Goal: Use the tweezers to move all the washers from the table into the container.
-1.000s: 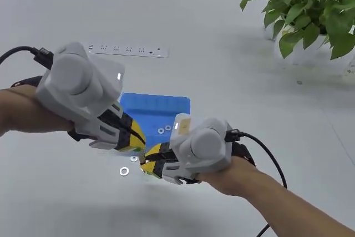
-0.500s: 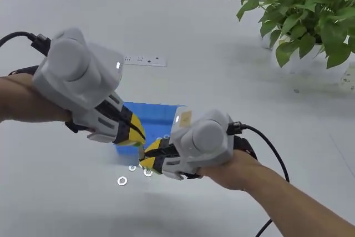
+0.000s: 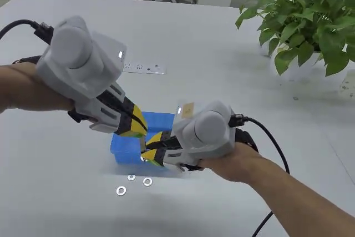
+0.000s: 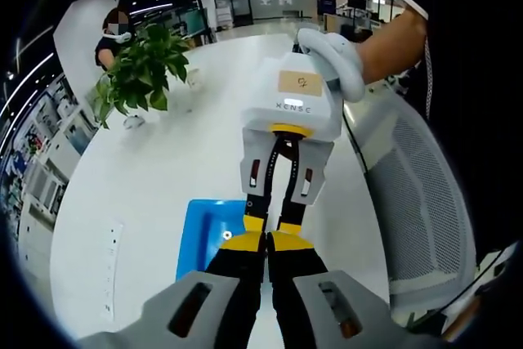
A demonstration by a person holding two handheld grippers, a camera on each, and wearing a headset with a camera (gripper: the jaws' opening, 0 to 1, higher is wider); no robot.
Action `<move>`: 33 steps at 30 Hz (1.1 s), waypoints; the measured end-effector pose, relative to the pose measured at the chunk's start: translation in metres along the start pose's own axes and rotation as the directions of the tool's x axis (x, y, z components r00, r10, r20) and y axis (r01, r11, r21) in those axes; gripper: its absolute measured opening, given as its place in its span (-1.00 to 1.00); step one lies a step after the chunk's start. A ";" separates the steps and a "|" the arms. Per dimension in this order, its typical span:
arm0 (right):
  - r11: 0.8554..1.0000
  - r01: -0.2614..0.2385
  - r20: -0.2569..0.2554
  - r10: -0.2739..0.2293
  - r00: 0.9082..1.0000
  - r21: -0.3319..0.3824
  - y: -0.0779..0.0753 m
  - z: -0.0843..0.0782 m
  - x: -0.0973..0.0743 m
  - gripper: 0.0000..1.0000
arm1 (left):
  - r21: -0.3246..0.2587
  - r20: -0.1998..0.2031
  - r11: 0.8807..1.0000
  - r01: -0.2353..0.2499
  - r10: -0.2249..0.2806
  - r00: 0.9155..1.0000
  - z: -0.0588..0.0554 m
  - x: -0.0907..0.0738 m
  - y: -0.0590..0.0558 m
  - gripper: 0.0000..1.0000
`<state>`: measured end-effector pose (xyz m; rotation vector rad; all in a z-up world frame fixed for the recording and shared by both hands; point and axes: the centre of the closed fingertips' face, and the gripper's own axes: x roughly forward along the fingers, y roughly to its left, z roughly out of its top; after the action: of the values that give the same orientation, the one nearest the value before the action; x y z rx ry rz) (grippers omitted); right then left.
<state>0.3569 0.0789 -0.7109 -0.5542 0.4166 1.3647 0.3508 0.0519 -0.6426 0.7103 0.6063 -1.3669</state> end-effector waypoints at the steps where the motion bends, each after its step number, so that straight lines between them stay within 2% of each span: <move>1: 1.000 0.003 -0.001 -0.003 1.000 -0.006 -0.003 0.001 0.000 -0.80 | 0.002 0.001 1.000 -0.002 0.002 1.000 0.000 0.000 0.003 -0.91; 7: 1.000 0.012 0.001 -0.012 1.000 -0.015 -0.020 0.002 0.002 -0.80 | 0.017 -0.003 1.000 -0.017 0.017 1.000 0.001 0.000 0.016 -0.91; 16: 1.000 0.011 0.006 -0.011 1.000 -0.006 -0.038 -0.002 0.012 -0.80 | 0.021 -0.008 0.999 -0.037 0.037 0.999 -0.005 0.006 0.033 -0.91; 25: 1.000 -0.006 -0.009 0.006 1.000 0.006 -0.045 -0.016 0.025 -0.80 | 0.013 -0.024 0.999 -0.037 0.037 0.999 -0.018 0.020 0.044 -0.91; 33: 0.999 -0.011 -0.020 0.012 1.000 0.033 -0.054 -0.026 0.034 -0.80 | -0.003 -0.025 0.999 -0.041 0.041 0.999 -0.026 0.031 0.053 -0.91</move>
<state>0.4166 0.0845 -0.7450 -0.5398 0.4583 1.3617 0.4075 0.0544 -0.6771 0.7343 0.6112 -1.3207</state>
